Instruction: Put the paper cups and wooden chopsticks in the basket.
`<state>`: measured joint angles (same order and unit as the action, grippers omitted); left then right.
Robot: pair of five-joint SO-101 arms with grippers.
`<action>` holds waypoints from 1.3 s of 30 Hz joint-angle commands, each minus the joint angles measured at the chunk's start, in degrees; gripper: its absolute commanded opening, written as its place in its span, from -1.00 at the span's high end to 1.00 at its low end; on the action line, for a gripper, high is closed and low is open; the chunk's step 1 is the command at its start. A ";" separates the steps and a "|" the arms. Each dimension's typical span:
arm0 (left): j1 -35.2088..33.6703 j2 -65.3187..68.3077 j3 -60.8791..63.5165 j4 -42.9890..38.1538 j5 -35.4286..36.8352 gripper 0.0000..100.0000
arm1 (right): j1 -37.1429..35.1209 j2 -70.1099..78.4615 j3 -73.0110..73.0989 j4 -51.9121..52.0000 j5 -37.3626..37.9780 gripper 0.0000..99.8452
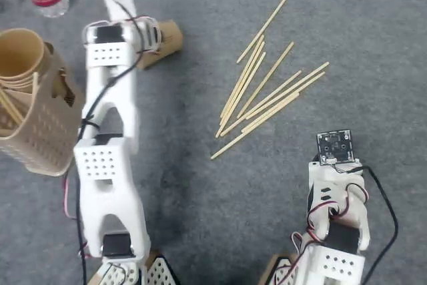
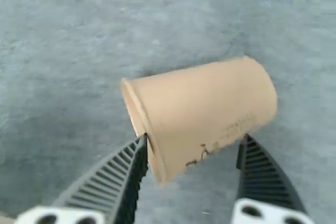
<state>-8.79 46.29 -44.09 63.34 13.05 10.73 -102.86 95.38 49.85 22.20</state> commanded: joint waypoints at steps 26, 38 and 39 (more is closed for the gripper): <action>5.63 11.25 -18.42 2.99 3.16 0.48 | -1.45 -0.04 1.05 1.01 0.88 0.97; 6.51 21.80 -28.53 1.32 2.81 0.60 | -1.45 -0.04 1.05 1.10 0.88 0.97; 6.68 22.77 -30.29 1.32 2.81 0.66 | -1.45 -0.04 1.05 1.10 0.88 0.97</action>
<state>-2.90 67.65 -67.38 65.98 15.52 9.67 -102.86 95.38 50.64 22.37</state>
